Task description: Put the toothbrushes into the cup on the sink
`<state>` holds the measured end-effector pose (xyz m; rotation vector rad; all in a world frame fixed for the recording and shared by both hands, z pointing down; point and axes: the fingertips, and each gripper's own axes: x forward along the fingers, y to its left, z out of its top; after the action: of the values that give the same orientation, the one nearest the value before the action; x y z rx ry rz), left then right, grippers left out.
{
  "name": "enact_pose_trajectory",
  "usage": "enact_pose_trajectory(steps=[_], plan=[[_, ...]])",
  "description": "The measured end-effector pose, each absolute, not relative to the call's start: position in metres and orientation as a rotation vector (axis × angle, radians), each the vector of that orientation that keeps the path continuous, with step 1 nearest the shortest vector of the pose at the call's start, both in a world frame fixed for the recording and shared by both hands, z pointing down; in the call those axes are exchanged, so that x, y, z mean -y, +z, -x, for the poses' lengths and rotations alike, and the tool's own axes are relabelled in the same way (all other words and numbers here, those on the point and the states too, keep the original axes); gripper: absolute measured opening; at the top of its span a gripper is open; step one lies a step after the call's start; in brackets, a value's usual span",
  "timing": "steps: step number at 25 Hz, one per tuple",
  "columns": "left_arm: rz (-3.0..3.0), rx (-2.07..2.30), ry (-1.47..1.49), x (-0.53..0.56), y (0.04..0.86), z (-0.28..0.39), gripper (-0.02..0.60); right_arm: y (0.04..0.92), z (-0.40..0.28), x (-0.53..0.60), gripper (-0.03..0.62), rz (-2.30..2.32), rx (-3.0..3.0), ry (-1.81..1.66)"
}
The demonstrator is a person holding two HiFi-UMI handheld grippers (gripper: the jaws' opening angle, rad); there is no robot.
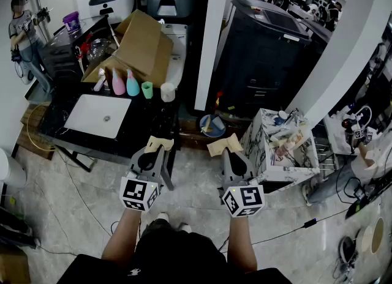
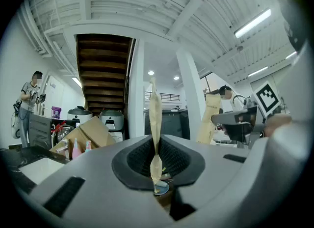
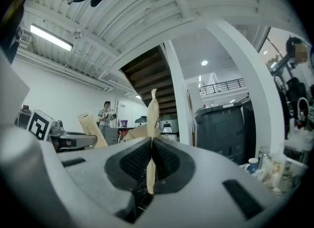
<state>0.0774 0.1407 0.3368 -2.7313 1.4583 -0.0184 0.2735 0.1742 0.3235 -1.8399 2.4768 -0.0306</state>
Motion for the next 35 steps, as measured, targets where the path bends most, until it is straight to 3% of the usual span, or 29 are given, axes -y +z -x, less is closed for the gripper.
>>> enact_pose_trajectory(steps=[22,35], plan=[[2.679,-1.499,-0.040,-0.162,0.344,-0.077,0.029,0.328,-0.276,-0.187,0.006,1.741,-2.478,-0.031],[2.716,-1.508,-0.014,-0.143,0.349,-0.023,0.030,0.324,-0.225,-0.168,0.006,1.731,-2.484,-0.015]])
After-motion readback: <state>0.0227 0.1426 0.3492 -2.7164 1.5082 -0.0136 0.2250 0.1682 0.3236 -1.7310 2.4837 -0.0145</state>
